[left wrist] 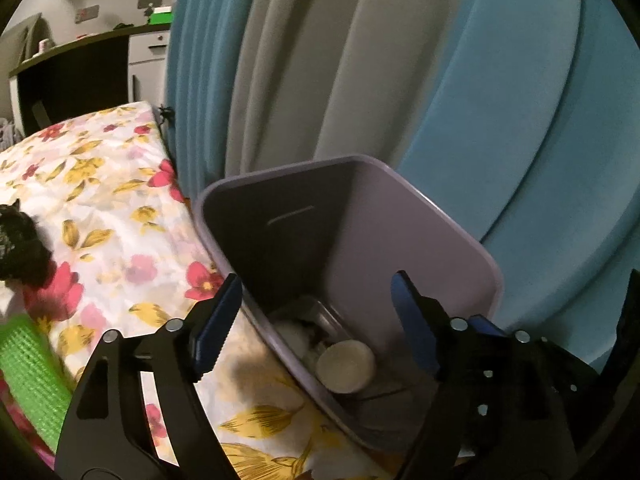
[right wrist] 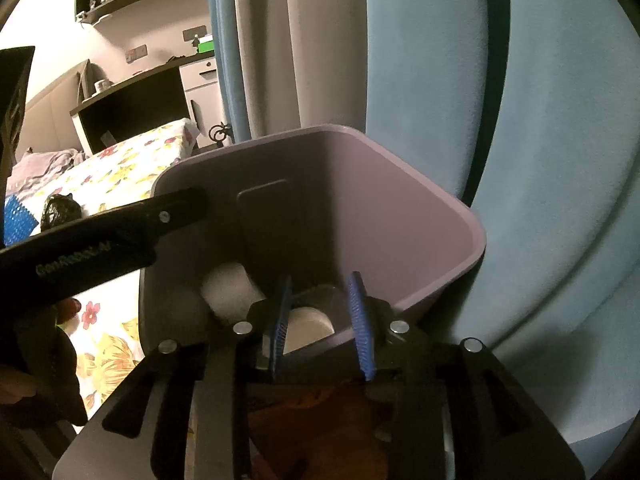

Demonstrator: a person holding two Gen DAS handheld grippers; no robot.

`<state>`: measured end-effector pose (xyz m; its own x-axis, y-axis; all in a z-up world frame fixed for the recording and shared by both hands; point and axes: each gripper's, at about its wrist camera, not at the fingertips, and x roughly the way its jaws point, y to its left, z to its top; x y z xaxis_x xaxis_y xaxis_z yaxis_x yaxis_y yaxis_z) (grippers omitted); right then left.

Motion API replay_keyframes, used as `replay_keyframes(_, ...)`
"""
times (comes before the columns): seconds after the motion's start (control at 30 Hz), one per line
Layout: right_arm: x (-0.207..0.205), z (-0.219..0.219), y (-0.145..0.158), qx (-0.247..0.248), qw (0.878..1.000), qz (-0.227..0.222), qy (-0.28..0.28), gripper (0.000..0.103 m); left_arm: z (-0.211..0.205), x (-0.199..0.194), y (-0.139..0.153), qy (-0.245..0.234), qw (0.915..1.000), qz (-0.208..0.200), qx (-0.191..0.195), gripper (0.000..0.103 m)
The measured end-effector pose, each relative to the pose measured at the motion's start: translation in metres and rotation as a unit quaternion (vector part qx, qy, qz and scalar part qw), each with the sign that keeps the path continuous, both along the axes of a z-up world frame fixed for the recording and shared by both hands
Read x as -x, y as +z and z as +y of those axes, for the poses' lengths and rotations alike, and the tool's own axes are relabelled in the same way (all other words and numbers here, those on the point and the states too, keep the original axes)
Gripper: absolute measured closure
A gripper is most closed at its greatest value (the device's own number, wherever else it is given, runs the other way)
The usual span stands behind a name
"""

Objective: Collect trash
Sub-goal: 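Move both tools back over the table toward the remaining trash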

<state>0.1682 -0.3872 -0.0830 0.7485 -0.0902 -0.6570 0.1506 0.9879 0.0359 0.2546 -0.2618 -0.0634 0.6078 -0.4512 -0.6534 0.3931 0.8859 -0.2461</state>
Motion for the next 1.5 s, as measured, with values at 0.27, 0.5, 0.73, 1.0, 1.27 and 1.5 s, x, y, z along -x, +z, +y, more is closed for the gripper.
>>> replay_keyframes(0.27,0.015,-0.002,0.016,0.0,0.999,-0.038,-0.019,0.05,0.019,0.022,0.017,0.037,0.9981,-0.04,-0.027,0.018)
replay_keyframes(0.5,0.041,0.007,0.035,0.003,0.995,-0.091,-0.037,0.024,0.054,0.056,0.029,0.084,0.993,-0.065,-0.05,0.016)
replay_keyframes(0.73,0.062,0.033,0.048,-0.006,0.992,-0.125,-0.027,0.016,0.104,0.095,0.033,0.129,0.9857,-0.08,-0.072,0.016)
replay_keyframes(1.0,0.079,0.092,0.046,-0.009,0.991,-0.128,0.039,0.015,0.17,0.131,0.026,0.195,0.9728,-0.087,-0.089,0.016)
replay_keyframes(1.27,0.082,0.159,0.031,-0.004,0.988,-0.101,0.113,0.015,0.248,0.169,0.027,0.279,0.9506,-0.099,-0.092,0.016)
replay_keyframes(1.5,0.077,0.21,0.022,0.008,0.983,-0.086,0.162,0.015,0.289,0.186,0.03,0.317,0.941,-0.097,-0.071,0.016)
